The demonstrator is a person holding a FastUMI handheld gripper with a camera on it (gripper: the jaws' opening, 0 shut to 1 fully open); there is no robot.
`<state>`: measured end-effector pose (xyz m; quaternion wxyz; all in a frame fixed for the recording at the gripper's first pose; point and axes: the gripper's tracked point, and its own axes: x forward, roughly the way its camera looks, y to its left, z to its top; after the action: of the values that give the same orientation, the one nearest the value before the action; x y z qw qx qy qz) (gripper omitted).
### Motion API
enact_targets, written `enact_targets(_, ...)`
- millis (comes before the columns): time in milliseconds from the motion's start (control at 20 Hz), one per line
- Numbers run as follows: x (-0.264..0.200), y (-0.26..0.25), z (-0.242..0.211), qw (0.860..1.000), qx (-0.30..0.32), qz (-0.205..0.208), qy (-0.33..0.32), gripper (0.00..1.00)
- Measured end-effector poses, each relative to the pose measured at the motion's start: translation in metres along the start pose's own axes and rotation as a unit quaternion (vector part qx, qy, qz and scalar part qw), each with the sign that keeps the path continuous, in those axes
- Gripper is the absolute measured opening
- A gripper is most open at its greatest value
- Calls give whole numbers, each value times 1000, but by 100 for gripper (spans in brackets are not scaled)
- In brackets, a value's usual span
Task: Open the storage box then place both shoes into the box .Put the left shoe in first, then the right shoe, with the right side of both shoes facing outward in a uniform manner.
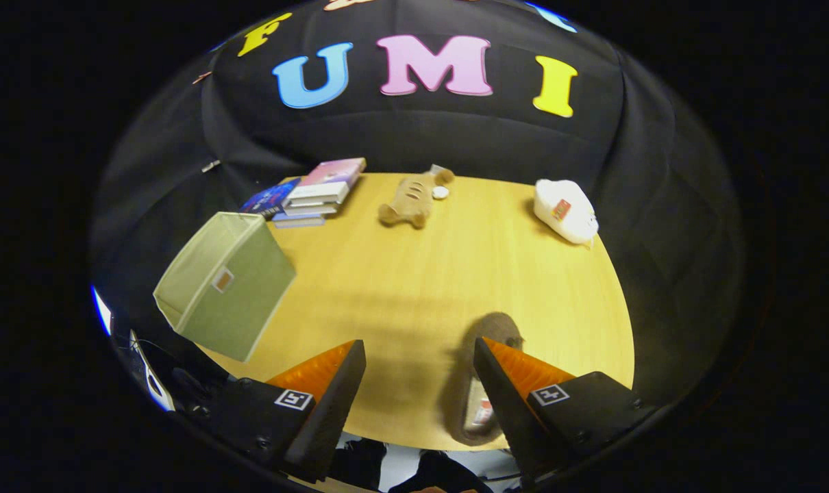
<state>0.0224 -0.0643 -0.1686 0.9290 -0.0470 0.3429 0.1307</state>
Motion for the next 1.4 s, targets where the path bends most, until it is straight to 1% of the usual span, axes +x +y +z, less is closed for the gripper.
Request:
enact_targets(150, 13, -55, -40, 999, 3, -25, 36, 99)
enact_targets(250, 26, -82, -62, 998, 6, -33, 60, 99)
enact_targets(400, 47, -100, -88, 994, 25, -21, 102, 99)
enact_targets(600, 81, -103, -89, 993, 61, 2, 102, 99)
enact_targets(700, 97, -103, -92, 990, 84, -1, 115, 90)
enact_targets(750, 102, -103, -90, 989, 98, -7, 113, 71)
enact_targets(800, 103, -101, -86, 988, 109, -10, 108, 56)
enact_targets(850, 103, -103, -87, 988, 110, -25, 106, 40)
enact_targets(950, 99, -103, -90, 987, 110, -40, 107, 22)
enact_targets(1000, 99, -104, -89, 987, 111, -47, 109, 18)
enact_targets(1050, 98, -100, -92, 986, 113, -47, 111, 11)
enact_targets(1150, 92, -91, -92, 985, 126, -41, 113, 7)
enact_targets(1300, 75, -80, -80, 981, 156, -53, 98, 7)
enact_targets(1400, 60, -66, -63, 981, 167, -54, 85, 7)
